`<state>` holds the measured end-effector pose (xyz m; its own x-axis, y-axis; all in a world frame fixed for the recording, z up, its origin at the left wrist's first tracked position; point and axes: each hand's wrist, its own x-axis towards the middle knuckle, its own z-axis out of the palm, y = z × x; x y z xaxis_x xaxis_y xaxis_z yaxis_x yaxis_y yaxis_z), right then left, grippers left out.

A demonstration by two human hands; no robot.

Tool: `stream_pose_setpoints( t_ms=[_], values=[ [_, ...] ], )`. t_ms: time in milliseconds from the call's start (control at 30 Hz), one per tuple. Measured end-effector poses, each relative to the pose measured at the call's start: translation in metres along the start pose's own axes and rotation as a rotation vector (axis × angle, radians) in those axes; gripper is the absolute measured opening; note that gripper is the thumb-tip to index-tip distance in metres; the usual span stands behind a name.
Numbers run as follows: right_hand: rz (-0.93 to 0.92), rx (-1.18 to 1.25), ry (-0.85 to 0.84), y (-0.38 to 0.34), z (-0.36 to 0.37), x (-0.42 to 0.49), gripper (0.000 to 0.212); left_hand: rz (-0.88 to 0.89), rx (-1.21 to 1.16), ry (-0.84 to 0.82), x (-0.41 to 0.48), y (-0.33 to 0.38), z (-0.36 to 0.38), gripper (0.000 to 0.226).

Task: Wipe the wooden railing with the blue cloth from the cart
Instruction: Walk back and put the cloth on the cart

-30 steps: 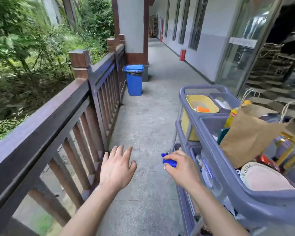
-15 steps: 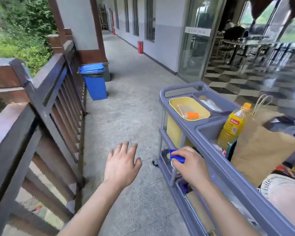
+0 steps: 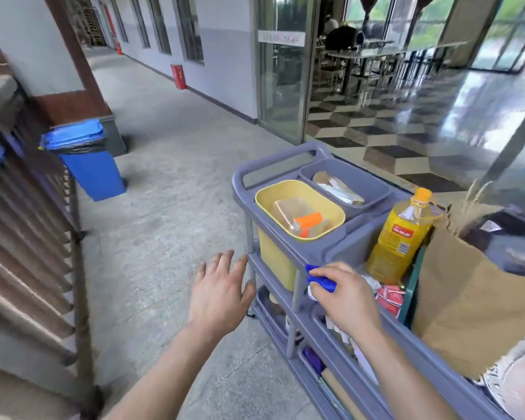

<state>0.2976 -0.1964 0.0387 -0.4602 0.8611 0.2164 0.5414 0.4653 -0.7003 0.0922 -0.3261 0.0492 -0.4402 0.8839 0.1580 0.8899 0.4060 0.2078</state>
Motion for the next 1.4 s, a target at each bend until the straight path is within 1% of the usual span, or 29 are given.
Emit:
stream_pose_setpoints(
  t_ms=[233, 333, 500, 600, 667, 800, 967, 1033, 1067, 1100, 1200, 1233, 1267, 1400],
  values=[
    [0.055, -0.034, 0.058, 0.011, 0.003, 0.048, 0.019, 0.132, -0.018, -0.002, 0.087, 0.014, 0.017, 0.052],
    [0.122, -0.063, 0.106, 0.018, 0.005, 0.063, 0.02, 0.196, -0.029, -0.022, 0.123, 0.019, 0.024, 0.051],
    [0.276, -0.069, 0.296, 0.023, 0.018, 0.09, 0.022, 0.36, -0.015, -0.075, 0.183, 0.019, 0.047, 0.052],
    [0.384, -0.069, 0.422, 0.019, 0.031, 0.11, 0.024, 0.477, -0.019, -0.101, 0.222, 0.014, 0.063, 0.063],
    [0.444, -0.086, 0.514, 0.013, 0.041, 0.124, 0.027, 0.572, -0.015, -0.137, 0.248, 0.009, 0.074, 0.065],
    [0.533, -0.208, 0.673, -0.006, 0.058, 0.147, 0.03, 0.728, -0.011, -0.192, 0.289, 0.003, 0.091, 0.056],
    [0.569, -0.366, 0.822, -0.015, 0.074, 0.16, 0.036, 0.928, -0.027, -0.24, 0.31, 0.005, 0.112, 0.065],
    [0.62, -0.428, 0.873, -0.012, 0.077, 0.162, 0.041, 0.967, -0.016, -0.257, 0.314, 0.005, 0.118, 0.066],
    [0.65, -0.467, 0.86, -0.009, 0.081, 0.162, 0.045, 0.972, -0.017, -0.274, 0.315, 0.005, 0.12, 0.066],
    [0.676, -0.51, 0.8, -0.004, 0.087, 0.161, 0.049, 0.982, -0.025, -0.28, 0.316, 0.003, 0.124, 0.066],
    [0.709, -0.602, 0.463, 0.006, 0.115, 0.155, 0.055, 0.998, -0.001, -0.287, 0.315, -0.002, 0.132, 0.062],
    [0.698, -0.614, 0.417, 0.011, 0.121, 0.154, 0.054, 1.005, 0.0, -0.274, 0.315, -0.003, 0.135, 0.06],
    [0.693, -0.627, 0.405, 0.013, 0.122, 0.153, 0.053, 1.001, 0.009, -0.297, 0.315, -0.001, 0.134, 0.059],
    [0.702, -0.66, 0.396, 0.015, 0.117, 0.156, 0.055, 1.009, 0.031, -0.3, 0.315, 0.003, 0.133, 0.058]
  ],
)
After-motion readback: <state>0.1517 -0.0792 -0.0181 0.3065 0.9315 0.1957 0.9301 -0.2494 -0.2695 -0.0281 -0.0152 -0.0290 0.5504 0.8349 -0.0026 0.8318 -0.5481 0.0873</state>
